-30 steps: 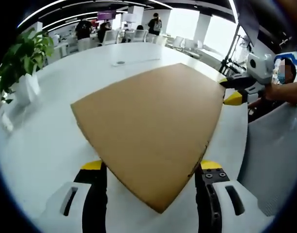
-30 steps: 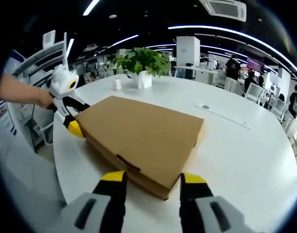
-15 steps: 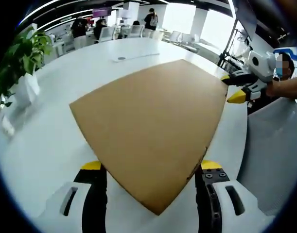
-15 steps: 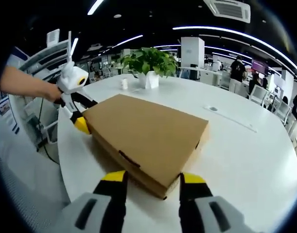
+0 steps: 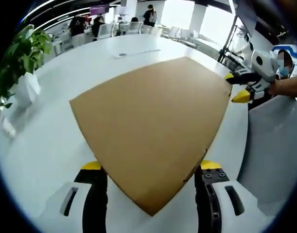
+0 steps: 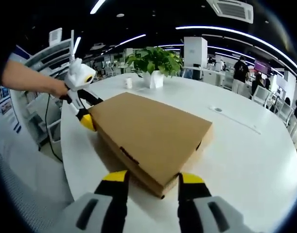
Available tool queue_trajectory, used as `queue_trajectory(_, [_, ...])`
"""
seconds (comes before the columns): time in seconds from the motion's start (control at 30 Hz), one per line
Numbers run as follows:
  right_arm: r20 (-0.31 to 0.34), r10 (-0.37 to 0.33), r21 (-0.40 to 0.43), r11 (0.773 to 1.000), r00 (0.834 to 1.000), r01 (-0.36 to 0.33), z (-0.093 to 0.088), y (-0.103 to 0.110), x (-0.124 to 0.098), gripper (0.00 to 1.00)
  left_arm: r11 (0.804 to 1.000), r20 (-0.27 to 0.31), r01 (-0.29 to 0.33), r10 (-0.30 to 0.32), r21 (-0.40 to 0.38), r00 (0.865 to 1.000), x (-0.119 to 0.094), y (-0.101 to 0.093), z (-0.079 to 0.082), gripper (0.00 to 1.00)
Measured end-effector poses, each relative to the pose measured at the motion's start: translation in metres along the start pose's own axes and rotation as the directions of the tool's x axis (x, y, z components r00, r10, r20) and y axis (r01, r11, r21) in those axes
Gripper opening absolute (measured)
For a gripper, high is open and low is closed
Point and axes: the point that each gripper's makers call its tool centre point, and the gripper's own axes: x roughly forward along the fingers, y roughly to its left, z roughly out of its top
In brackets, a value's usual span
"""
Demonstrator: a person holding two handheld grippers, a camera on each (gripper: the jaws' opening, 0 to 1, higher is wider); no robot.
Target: Operate the shoe box by opening the lid, removing the specified soft item, and placing it in the target area until the item is outside and the box remains undamaged.
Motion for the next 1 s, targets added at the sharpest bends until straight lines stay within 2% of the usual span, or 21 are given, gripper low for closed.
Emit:
queue_trajectory(0.2, [0.009,-0.005,-0.008,1.000,1.000,0.005,-0.001,-0.004,-0.001,0.32,1.000,0.006,-0.002,0.002,-0.009,1.000,-0.001,0.001,-0.001,0.74])
queue_trajectory(0.3, [0.025,-0.019,-0.028,0.999,1.000,0.019,-0.002,-0.008,-0.001,0.28,1.000,0.029,-0.004,0.004,-0.016,1.000,-0.001,0.001,-0.002,0.74])
queue_trajectory(0.63, [0.034,-0.035,-0.041,0.998,0.999,0.037,-0.003,-0.008,0.001,0.30,0.998,0.096,-0.023,0.030,-0.064,0.995,-0.008,0.000,-0.005,0.68])
queue_trajectory(0.83, [0.034,-0.043,-0.044,0.998,0.998,0.044,-0.006,-0.009,0.003,0.31,0.993,0.142,-0.057,0.072,-0.107,0.987,-0.017,0.001,-0.007,0.62])
queue_trajectory(1.0, [0.038,-0.046,-0.034,0.998,0.998,0.047,-0.008,-0.009,0.005,0.32,0.989,0.206,-0.074,0.100,-0.130,0.973,-0.021,-0.004,-0.003,0.60])
